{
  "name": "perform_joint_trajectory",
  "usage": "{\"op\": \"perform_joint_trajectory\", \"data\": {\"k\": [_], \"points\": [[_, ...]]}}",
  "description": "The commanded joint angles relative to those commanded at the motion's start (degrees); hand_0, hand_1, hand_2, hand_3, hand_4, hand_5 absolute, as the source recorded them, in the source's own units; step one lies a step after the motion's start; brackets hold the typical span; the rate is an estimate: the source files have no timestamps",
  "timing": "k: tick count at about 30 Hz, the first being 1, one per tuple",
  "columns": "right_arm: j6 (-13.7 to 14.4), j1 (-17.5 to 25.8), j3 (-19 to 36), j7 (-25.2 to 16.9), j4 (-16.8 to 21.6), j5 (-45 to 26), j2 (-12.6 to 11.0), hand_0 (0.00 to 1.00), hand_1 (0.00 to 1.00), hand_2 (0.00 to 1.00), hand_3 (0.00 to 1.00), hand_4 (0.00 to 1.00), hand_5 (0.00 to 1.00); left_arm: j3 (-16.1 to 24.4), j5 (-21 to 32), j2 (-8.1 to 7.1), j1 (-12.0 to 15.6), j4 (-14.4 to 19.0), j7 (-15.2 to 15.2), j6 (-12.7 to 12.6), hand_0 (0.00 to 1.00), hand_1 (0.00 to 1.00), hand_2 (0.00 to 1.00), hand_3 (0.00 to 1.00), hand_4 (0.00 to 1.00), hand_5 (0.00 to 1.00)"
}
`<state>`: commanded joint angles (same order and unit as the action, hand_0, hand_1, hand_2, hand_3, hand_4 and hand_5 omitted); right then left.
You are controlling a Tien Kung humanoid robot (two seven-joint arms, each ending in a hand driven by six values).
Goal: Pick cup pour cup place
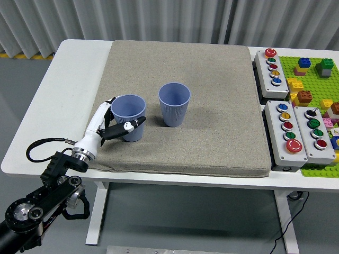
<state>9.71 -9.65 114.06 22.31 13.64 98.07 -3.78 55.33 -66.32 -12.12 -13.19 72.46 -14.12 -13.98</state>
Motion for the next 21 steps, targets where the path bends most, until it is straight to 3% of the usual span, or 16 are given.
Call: {"op": "perform_joint_trajectory", "data": {"k": [12, 16, 21], "points": [[-0.1, 0.4, 0.3, 0.1, 0.0, 0.3, 0.0, 0.642, 0.599, 0.507, 0.574, 0.002, 0.002, 1.3, -2.8, -0.81, 0.6, 2.6, 1.1, -0.4, 0.611, 0.551, 0.549, 0.561, 0.87, 0.222], [-0.1, 0.4, 0.2, 0.0, 0.0, 0.2, 0.0, 0.642, 0.599, 0.507, 0.574, 0.002, 0.002, 2.2, -5.8, -2.33, -0.3, 4.5, 2.9, 0.1, 0.611, 0.551, 0.549, 0.561, 0.87, 0.222], [0.0, 0.4, 0.1, -0.1, 0.0, -0.1, -0.2, 0.642, 0.599, 0.508, 0.574, 0.002, 0.002, 2.6, -10.9, -5.53, -3.3, 6.8, 6.0, 1.7, 0.605, 0.548, 0.549, 0.561, 0.869, 0.221]]}}
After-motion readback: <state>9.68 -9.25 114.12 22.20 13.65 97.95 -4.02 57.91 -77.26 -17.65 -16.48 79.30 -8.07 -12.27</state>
